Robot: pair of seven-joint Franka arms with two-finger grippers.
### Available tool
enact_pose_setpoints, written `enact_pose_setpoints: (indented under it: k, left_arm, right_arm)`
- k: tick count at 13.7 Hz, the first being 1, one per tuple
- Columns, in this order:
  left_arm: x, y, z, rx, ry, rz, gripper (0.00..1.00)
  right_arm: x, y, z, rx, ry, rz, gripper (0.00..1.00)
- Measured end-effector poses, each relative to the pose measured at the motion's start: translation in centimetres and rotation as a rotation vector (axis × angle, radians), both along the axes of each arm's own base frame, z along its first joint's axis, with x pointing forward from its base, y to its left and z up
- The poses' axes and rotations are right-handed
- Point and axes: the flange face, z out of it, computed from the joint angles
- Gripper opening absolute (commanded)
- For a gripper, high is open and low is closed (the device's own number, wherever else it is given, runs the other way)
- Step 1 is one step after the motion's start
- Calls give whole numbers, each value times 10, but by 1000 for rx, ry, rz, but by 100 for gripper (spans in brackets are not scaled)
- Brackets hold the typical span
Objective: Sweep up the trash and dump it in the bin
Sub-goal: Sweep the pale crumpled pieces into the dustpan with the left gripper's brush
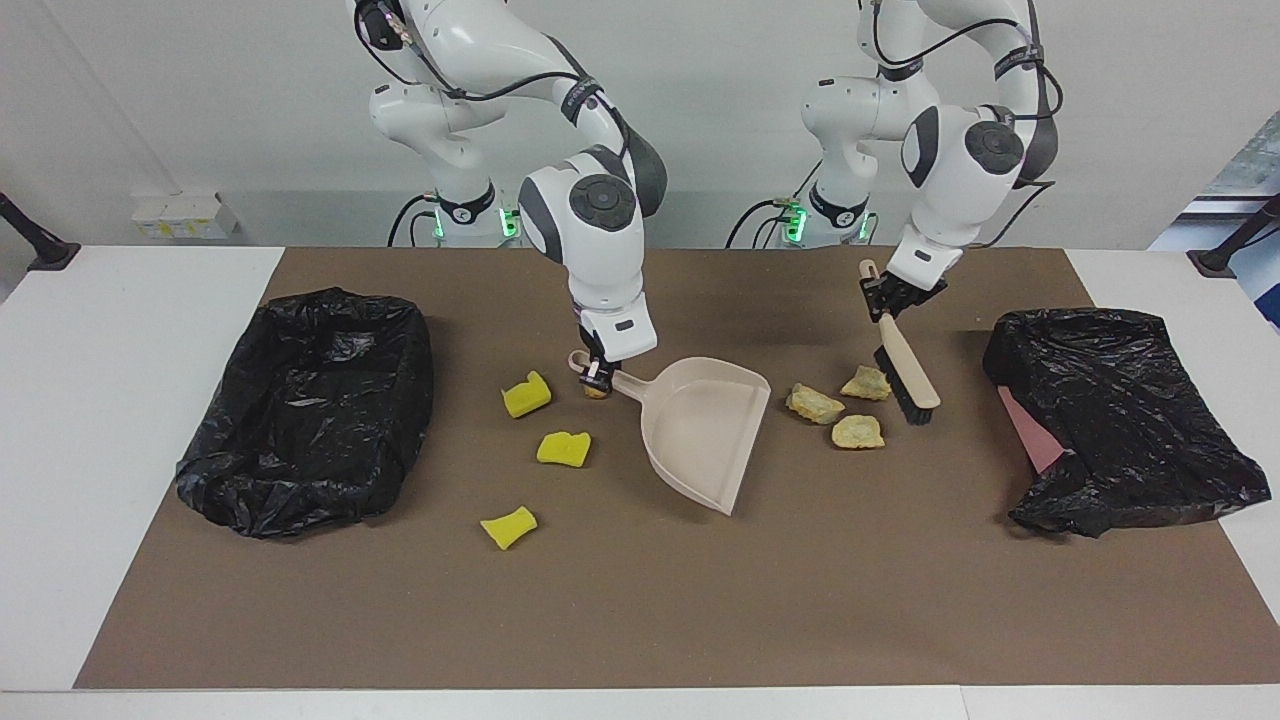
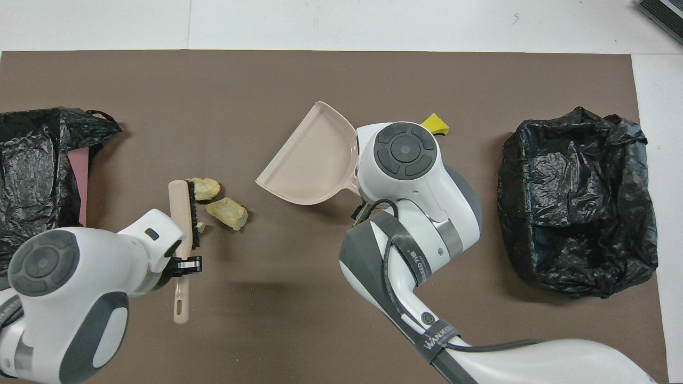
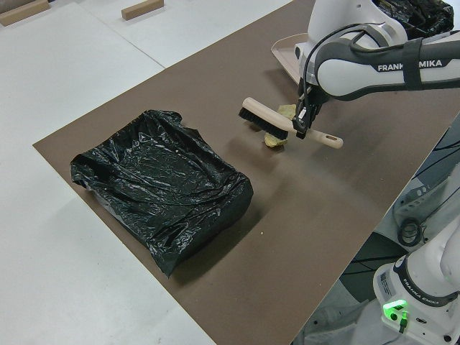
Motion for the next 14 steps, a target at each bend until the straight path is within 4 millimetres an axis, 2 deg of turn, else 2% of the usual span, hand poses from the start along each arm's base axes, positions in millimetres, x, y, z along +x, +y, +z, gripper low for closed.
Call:
enact_pose_setpoints:
  k: [2,3,5,7,9,12,14]
  left_arm:
    - [2,19,-13,0,32,16,0]
    - [3,20,-22,1,53,17,0]
    - [4,15,-39,4,87,13,0]
    - [7,3,-49,-17,95,44,0]
    - [9,-22,-49,-55,74,87,0]
    - [12,-73,-58,-73,42,93,0]
    - [22,-104,-61,-92,36,57,0]
  right_arm:
    - [-4,12,-14,-51,-27,116,0]
    - [-8,22,-22,-59,-32,171,0]
    - [-12,32,-34,-77,-28,242,0]
    - [-11,31,-36,-78,-31,259,0]
    - [-11,32,-37,-78,-30,269,0]
    - [-14,35,-38,-81,-29,278,0]
    - [-14,36,-38,-83,-29,280,0]
